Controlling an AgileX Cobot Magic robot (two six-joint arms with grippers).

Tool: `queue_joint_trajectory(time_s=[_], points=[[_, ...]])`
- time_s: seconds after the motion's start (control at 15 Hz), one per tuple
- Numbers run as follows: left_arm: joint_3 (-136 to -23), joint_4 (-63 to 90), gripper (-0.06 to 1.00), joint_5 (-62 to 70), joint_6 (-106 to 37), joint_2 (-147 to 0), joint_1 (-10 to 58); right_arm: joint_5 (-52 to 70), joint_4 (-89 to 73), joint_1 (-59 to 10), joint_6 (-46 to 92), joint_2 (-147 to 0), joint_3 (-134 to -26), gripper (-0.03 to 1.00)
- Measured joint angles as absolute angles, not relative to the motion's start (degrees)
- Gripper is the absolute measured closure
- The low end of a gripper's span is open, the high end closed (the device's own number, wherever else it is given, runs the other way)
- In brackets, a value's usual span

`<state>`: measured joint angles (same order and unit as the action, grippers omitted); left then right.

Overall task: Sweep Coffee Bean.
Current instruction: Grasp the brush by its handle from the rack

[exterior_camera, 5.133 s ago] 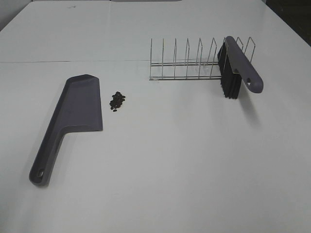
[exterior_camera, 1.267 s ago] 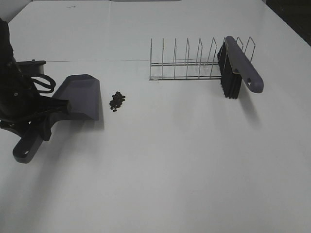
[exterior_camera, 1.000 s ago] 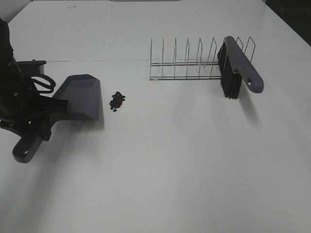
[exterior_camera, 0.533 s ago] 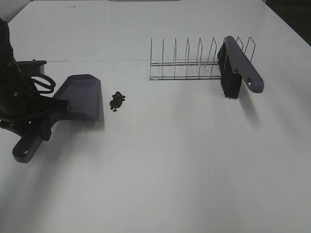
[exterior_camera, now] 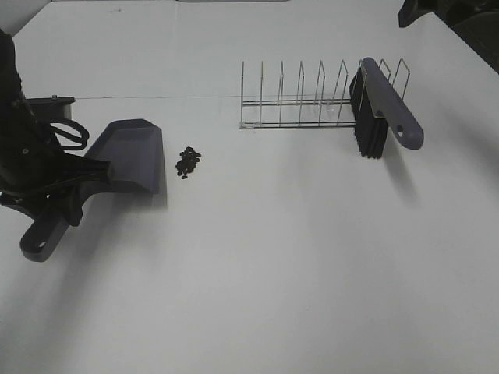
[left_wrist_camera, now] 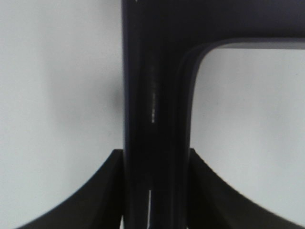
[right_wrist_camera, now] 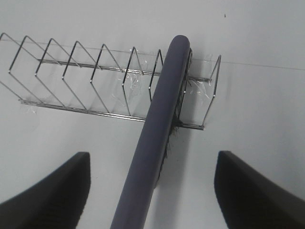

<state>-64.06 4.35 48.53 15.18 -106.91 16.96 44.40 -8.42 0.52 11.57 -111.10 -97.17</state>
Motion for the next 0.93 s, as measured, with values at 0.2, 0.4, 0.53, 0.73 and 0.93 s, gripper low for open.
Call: queue_joint_trajectory(time_s=[0.2,0.4,0.53,0.73,0.93], points=[[-64.06,4.53,0.63,48.53,15.18,-106.91,16.96,48.99,-5.79,-1.09,11.57,-122.27,-108.00,0.36],[-64.06,4.87,0.63,48.76,15.18,-106.91,16.96,52.43,-0.92,-2.92,8.88,-130.81,-116.83,0.36],[-64.06,4.93,0.63,48.76,15.18,-106.91,16.96,53.46,0.52,-2.75,8.19,-135.05,-120.78,0.36],[-64.06,5.04,0.63,48.82,15.18,-106.91,16.96,53.17,0.34,-2.75,8.19,-137.97,-122.78,0.38],[-64.06,5.04,0.63,48.82,15.18,-106.91,16.96,53.00,0.00,-2.75,8.42,-140.15,-122.84,0.40]])
